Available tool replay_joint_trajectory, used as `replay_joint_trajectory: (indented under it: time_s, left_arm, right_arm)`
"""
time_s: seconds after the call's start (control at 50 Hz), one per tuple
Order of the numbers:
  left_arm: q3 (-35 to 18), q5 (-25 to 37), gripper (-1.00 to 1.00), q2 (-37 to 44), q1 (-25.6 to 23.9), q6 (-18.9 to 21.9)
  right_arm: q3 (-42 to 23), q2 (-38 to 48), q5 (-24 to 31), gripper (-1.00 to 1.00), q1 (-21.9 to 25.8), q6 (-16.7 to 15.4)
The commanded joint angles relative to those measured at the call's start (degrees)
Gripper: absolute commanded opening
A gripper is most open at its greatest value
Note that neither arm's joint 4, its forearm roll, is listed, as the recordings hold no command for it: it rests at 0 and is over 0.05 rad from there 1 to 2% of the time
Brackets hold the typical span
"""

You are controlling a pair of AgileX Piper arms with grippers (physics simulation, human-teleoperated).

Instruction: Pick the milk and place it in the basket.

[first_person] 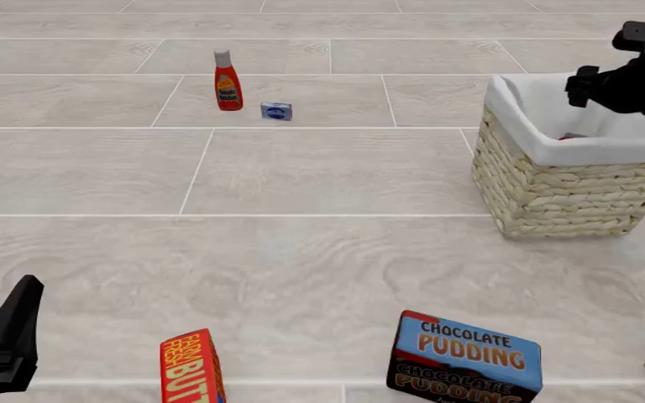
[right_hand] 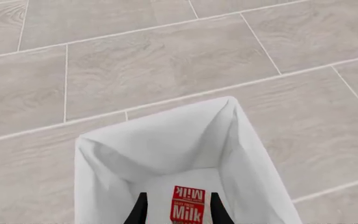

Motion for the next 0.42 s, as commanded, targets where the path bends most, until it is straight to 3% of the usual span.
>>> replay_joint_trajectory:
  time_s: [0.02, 0.42]
  left_arm:
    - [0.0, 0.0, 1.0, 0.0, 0.0, 0.0]
    - [0.0, 0.0, 1.0, 0.0, 0.0, 0.0]
  right_arm:
    - [1.4, -1.4, -0.3, 1.0, 0.1, -0.7]
    - [6.9, -6.5, -3.7, 1.0, 2.4, -1.7]
